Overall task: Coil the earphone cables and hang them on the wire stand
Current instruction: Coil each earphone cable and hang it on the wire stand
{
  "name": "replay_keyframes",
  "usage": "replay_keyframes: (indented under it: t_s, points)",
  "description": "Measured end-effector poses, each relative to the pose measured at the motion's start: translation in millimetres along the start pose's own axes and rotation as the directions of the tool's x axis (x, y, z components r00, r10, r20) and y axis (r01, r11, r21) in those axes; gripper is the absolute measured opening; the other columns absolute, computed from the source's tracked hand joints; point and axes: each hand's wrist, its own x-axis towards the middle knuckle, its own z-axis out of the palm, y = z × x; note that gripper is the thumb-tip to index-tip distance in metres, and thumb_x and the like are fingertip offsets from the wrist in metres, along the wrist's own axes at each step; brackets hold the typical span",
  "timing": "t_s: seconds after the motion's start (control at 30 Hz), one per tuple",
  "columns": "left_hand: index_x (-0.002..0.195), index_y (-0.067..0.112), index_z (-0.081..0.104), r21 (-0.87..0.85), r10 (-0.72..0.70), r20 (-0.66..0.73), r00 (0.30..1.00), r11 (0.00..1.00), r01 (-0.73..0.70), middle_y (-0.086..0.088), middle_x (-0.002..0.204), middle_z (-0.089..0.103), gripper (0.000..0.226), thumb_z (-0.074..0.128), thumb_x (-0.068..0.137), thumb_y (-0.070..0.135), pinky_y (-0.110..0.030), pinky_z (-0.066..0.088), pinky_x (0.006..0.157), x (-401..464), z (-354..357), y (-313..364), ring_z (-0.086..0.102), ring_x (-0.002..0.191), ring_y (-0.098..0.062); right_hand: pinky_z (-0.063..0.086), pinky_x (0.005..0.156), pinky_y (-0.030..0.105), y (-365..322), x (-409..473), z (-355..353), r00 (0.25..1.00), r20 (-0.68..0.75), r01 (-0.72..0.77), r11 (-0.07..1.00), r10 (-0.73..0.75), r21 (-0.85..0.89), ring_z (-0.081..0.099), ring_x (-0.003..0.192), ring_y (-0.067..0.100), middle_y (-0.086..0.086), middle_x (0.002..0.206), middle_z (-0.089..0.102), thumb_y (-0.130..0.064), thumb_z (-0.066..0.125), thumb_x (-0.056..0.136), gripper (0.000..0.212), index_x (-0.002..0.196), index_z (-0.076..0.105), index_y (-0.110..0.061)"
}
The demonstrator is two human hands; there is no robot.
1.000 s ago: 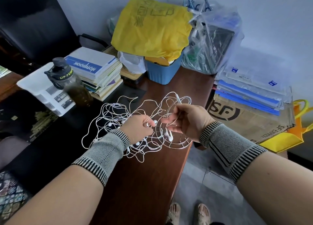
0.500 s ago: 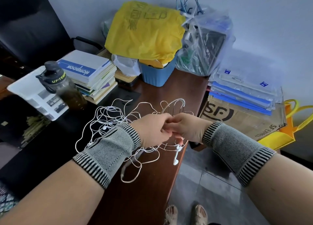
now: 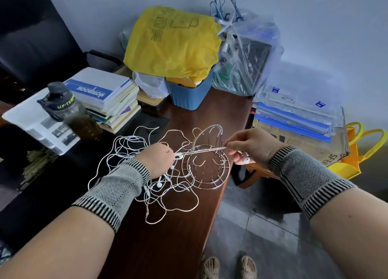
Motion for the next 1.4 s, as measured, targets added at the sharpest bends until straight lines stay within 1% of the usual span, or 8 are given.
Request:
replay_keyframes:
  t_s: [0.13, 0.23, 0.37, 0.5, 0.67, 0.87, 1.13, 1.4]
  points:
    - [0.094, 0.017, 0.059, 0.284, 0.019, 0.125, 0.992, 0.957, -0.054, -0.004, 0.102, 0.064, 0.016, 0.045, 0.093, 0.026, -0.029, 0.048, 0.083, -9, -4, 20, 0.057, 0.09, -0.021, 0.039, 0.045, 0.02, -8, -3, 9, 0.998, 0.052, 0.035, 0.996, -0.03, -0.081, 0.046, 0.049, 0.011, 0.008, 0.065, 0.065, 0.0, 0.067, 0.084, 0.006, 0.078, 0.066, -0.001]
    - [0.129, 0.022, 0.05, -0.162, 0.252, 0.074, 0.965, 0.958, -0.238, 0.004, 0.123, 0.064, 0.044, 0.054, 0.086, 0.026, -0.032, 0.047, 0.097, -18, -11, 44, 0.06, 0.109, -0.012, 0.037, 0.048, 0.023, -20, -2, 20, 0.985, 0.166, 0.077, 0.988, -0.054, -0.136, 0.046, 0.049, 0.009, 0.009, 0.067, 0.065, 0.0, 0.068, 0.083, 0.002, 0.081, 0.067, 0.0]
    - [0.112, 0.015, 0.057, -0.482, 0.34, 0.042, 0.939, 0.83, -0.279, 0.008, 0.07, 0.065, 0.021, 0.051, 0.092, 0.013, -0.028, 0.05, 0.061, -20, -3, 63, 0.056, 0.058, -0.002, 0.04, 0.048, 0.02, -28, 4, 26, 0.973, 0.225, 0.086, 0.988, -0.056, -0.126, 0.046, 0.052, 0.01, 0.01, 0.066, 0.059, 0.002, 0.07, 0.08, 0.006, 0.079, 0.066, -0.003]
    - [0.1, 0.009, 0.069, -0.562, 0.267, -0.051, 0.962, 0.789, -0.249, 0.016, 0.04, 0.041, 0.02, 0.055, 0.097, 0.023, -0.016, 0.028, 0.043, -10, 12, 40, 0.035, 0.037, -0.002, 0.051, 0.055, 0.021, -17, 16, 20, 0.986, 0.165, 0.028, 0.998, -0.019, -0.048, 0.055, 0.057, 0.011, 0.008, 0.071, 0.059, -0.002, 0.076, 0.077, 0.011, 0.085, 0.068, -0.005]
    - [0.089, 0.012, 0.07, -0.495, 0.158, -0.06, 0.986, 0.853, -0.167, 0.011, 0.049, 0.04, 0.021, 0.058, 0.095, 0.028, -0.019, 0.028, 0.045, -1, 32, 23, 0.032, 0.04, -0.003, 0.06, 0.075, 0.036, 1, 34, 40, 0.999, 0.035, 0.012, 0.998, -0.01, -0.059, 0.065, 0.068, 0.018, 0.013, 0.081, 0.068, -0.005, 0.072, 0.082, 0.024, 0.105, 0.064, -0.001]
    - [0.059, 0.02, 0.049, -0.293, 0.066, -0.079, 0.995, 0.952, -0.087, 0.005, 0.053, 0.042, 0.038, 0.053, 0.096, 0.026, -0.028, 0.032, 0.051, 11, 50, 16, 0.037, 0.048, -0.011, 0.052, 0.09, 0.029, 25, 44, 44, 0.985, -0.03, 0.088, 0.639, -0.172, -0.764, 0.064, 0.096, 0.012, -0.005, 0.116, 0.066, -0.022, 0.06, 0.089, 0.027, 0.116, 0.065, -0.021]
    - [0.058, 0.013, 0.046, -0.15, 0.064, -0.065, 0.996, 0.986, -0.073, -0.008, 0.07, 0.064, 0.042, 0.047, 0.096, 0.029, -0.033, 0.042, 0.059, 24, 52, 23, 0.05, 0.06, -0.018, 0.056, 0.085, 0.036, 39, 51, 45, 0.983, 0.05, 0.13, 0.48, -0.175, -0.868, 0.065, 0.093, 0.019, -0.001, 0.104, 0.068, -0.023, 0.054, 0.093, 0.017, 0.106, 0.066, -0.025]
    - [0.058, 0.013, 0.049, -0.104, 0.005, -0.041, 0.999, 0.995, -0.01, 0.0, 0.056, 0.047, 0.044, 0.046, 0.097, 0.034, -0.029, 0.035, 0.058, 64, 43, 56, 0.047, 0.06, -0.021, 0.051, 0.074, 0.029, 35, 75, 20, 0.954, -0.13, 0.02, 0.49, -0.271, -0.872, 0.064, 0.086, 0.022, 0.003, 0.091, 0.069, -0.021, 0.052, 0.093, 0.016, 0.097, 0.067, -0.017]
